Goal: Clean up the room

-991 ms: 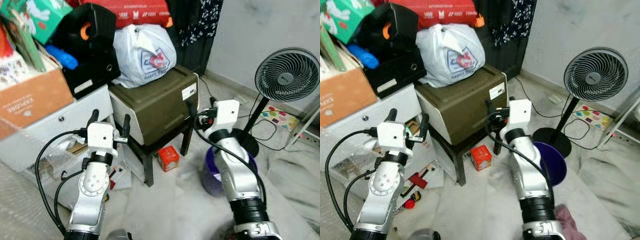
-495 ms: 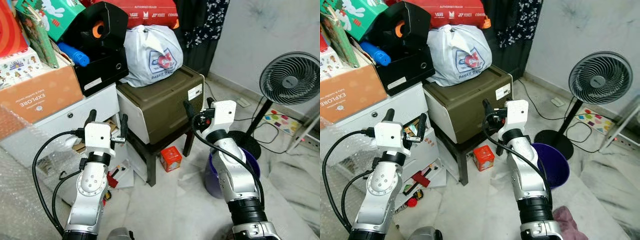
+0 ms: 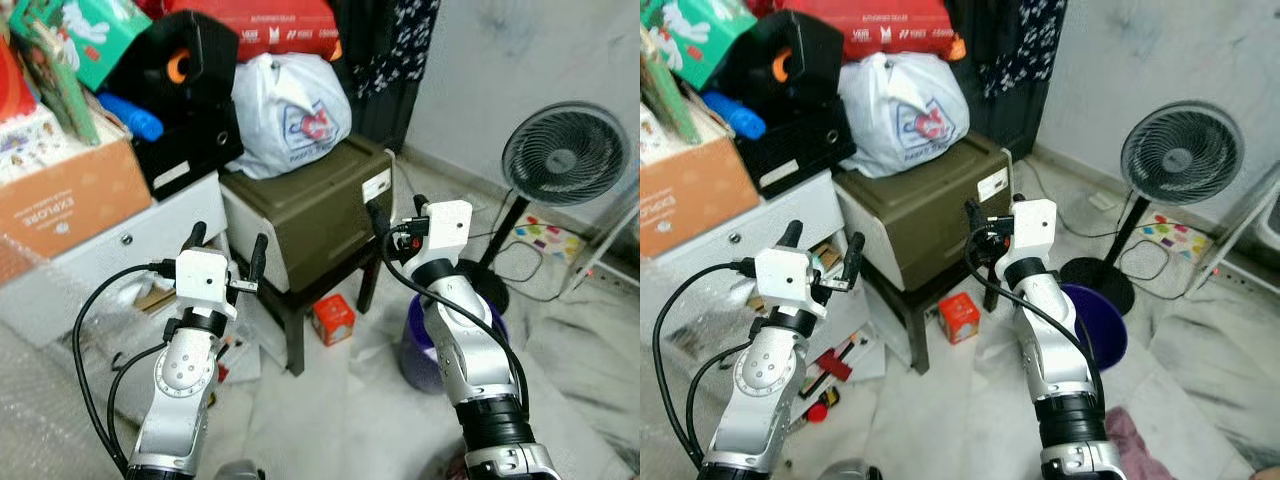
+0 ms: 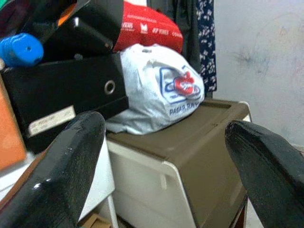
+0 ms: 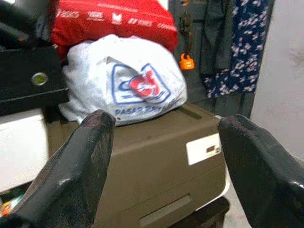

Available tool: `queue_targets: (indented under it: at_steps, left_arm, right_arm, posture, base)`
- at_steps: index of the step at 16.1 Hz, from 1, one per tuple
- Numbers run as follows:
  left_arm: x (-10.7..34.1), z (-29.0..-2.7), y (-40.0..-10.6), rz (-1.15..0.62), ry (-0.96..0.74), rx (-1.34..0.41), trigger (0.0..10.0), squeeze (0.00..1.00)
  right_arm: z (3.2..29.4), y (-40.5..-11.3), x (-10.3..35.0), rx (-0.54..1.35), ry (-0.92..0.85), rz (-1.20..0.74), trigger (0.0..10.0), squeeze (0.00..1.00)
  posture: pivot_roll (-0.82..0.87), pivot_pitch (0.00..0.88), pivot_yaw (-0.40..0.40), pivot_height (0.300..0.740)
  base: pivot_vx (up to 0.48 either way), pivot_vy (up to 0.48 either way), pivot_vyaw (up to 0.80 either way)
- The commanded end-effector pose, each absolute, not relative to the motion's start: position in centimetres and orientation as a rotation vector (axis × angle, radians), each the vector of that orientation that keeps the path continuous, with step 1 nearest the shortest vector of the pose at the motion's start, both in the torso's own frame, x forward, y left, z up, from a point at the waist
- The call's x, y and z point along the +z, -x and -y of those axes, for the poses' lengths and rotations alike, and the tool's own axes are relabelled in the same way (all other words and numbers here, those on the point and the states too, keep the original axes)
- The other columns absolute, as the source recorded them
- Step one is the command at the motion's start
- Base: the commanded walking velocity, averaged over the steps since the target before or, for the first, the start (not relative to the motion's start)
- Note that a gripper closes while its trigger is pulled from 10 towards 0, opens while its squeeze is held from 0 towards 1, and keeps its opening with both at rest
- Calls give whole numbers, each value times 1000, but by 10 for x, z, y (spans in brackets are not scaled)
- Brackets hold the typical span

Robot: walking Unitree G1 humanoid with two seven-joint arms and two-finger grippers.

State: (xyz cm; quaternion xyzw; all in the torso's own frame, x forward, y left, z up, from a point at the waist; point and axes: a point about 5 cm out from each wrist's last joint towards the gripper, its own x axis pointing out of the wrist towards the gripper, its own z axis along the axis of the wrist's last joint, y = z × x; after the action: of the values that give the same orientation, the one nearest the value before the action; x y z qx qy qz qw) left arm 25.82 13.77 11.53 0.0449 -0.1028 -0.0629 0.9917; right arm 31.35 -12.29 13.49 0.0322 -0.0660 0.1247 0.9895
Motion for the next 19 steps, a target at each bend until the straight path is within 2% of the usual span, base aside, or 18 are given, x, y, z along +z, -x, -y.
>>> queue_targets:
  at_steps: [1,16,19]
  left_arm:
    - [119,-137,-258,223,-93,-145,10000,0]
    - [119,-136,-259,225,-89,-164,10000,0]
    - [119,-136,-259,223,-88,-167,10000,0]
  right_arm:
    - [125,-315,135,241,-61,130,10000,0]
    - [123,-316,134,245,-59,128,10000,0]
    - [123,-316,134,248,-56,129,10000,0]
  posture:
    - [-21,2,-13,740]
    - [-20,0,-12,740]
    - [-20,0,-12,740]
  base:
    - [360,0,0]
    - [365,0,0]
    - [0,0,0]
